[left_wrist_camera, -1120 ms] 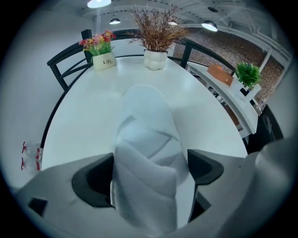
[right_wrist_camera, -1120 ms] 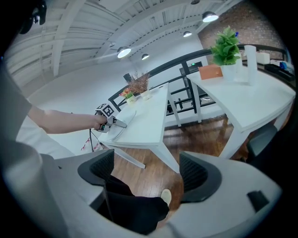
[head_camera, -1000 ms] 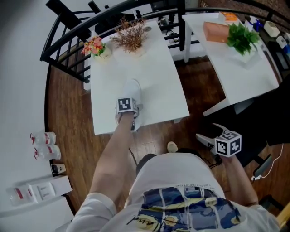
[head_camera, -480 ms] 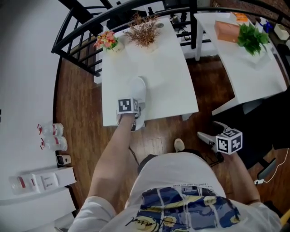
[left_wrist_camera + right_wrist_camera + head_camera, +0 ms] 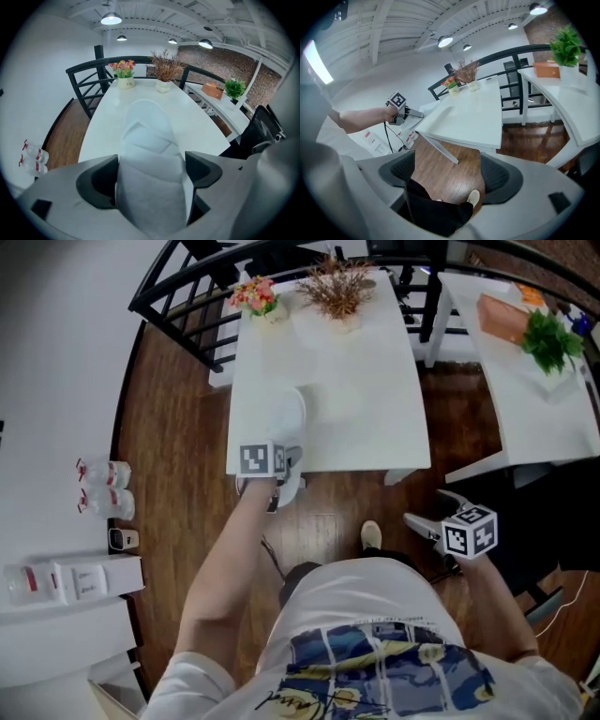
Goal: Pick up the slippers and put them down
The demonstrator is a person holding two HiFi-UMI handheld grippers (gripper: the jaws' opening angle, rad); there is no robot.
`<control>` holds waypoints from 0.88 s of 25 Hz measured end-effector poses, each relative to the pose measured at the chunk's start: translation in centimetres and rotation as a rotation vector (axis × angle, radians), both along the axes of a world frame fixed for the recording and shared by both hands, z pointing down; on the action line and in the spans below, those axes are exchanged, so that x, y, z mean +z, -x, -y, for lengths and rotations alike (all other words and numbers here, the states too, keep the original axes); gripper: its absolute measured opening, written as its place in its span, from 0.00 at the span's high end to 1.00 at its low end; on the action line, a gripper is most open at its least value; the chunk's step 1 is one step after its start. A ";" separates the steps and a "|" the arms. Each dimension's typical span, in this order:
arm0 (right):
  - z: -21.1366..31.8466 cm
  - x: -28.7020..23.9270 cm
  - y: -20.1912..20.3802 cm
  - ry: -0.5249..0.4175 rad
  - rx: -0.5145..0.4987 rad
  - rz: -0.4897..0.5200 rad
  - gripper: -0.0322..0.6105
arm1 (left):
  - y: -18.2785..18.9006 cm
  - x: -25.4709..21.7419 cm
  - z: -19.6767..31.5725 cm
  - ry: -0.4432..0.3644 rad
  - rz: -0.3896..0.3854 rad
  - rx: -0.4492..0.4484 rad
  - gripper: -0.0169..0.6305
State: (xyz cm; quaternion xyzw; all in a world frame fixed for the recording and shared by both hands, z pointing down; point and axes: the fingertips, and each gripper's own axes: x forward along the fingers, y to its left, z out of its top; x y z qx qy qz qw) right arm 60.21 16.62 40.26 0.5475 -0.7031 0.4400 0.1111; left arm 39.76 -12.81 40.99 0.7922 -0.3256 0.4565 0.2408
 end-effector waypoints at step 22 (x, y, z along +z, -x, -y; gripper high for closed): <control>7.4 -4.0 36.2 -0.023 -0.451 -0.106 0.24 | 43.3 -2.9 -4.1 -0.055 -0.127 -0.373 0.30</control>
